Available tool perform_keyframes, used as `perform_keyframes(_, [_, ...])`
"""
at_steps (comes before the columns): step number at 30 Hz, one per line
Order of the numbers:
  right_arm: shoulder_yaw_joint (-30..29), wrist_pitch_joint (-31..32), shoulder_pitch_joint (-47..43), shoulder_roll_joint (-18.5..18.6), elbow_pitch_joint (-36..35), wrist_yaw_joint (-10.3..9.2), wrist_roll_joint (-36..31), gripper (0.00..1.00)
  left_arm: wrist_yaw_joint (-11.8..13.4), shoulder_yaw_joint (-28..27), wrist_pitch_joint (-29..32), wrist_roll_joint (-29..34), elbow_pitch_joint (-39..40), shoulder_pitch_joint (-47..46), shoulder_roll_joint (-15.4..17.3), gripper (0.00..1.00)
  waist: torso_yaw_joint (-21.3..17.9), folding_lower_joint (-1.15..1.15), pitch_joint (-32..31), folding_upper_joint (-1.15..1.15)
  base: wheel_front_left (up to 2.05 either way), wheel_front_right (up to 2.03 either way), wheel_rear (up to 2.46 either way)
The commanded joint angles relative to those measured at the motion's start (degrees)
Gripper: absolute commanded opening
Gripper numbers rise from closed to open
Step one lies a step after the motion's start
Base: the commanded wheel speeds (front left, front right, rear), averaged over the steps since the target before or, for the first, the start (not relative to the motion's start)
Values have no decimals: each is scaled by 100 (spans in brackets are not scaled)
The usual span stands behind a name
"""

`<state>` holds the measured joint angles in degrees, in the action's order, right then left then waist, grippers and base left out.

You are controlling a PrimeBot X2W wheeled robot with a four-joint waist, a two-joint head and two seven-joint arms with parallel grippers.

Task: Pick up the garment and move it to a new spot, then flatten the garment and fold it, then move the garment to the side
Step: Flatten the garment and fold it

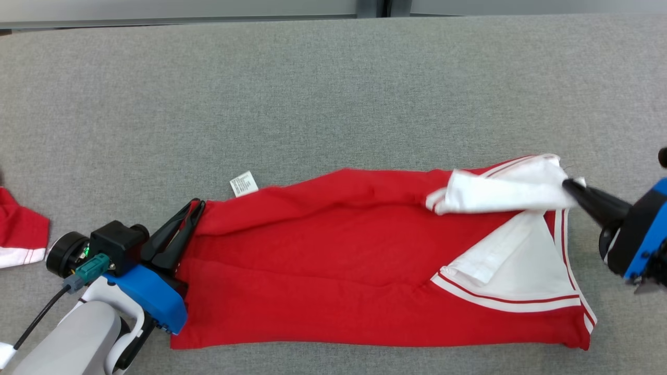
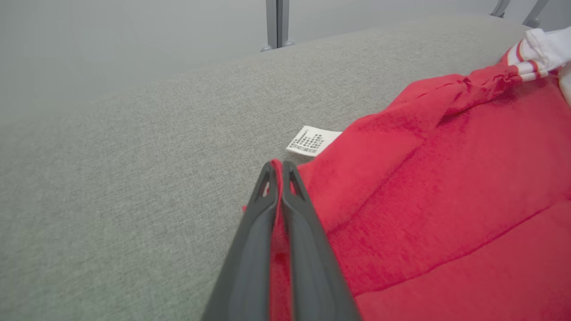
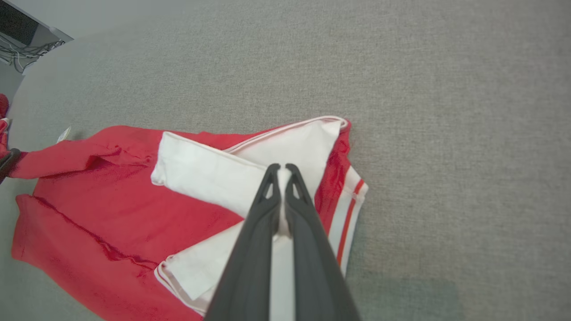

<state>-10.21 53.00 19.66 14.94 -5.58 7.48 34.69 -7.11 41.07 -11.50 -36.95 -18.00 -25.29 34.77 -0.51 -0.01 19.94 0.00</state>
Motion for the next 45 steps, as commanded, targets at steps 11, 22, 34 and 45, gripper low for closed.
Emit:
perform_keyframes(11, [-477, 697, -1107, -661, -1043, 3, -189, 0, 172, -15, -260, 259, -354, 111, -8, 0, -92, 1, -174, 0, 0, 0, 0])
perform_keyframes(22, [-580, 1053, -1729, -1043, -1346, 3, -485, 23, 382, -192, -343, 133, -580, 398, -205, 47, -143, 1, -421, 0, 0, 0, 0])
perform_keyframes(34, [-698, -45, -2025, -1188, -1129, 3, -925, 100, 772, -1530, -372, -200, 12, 1274, -1006, 100, 17, 1, -877, 0, 0, 0, 0])
perform_keyframes(45, [-972, -1847, -2090, -1205, -220, 3, -1194, 100, 656, -2618, -374, 424, 252, 1724, -1668, 100, 213, 1, -1221, 0, 0, 0, 0])
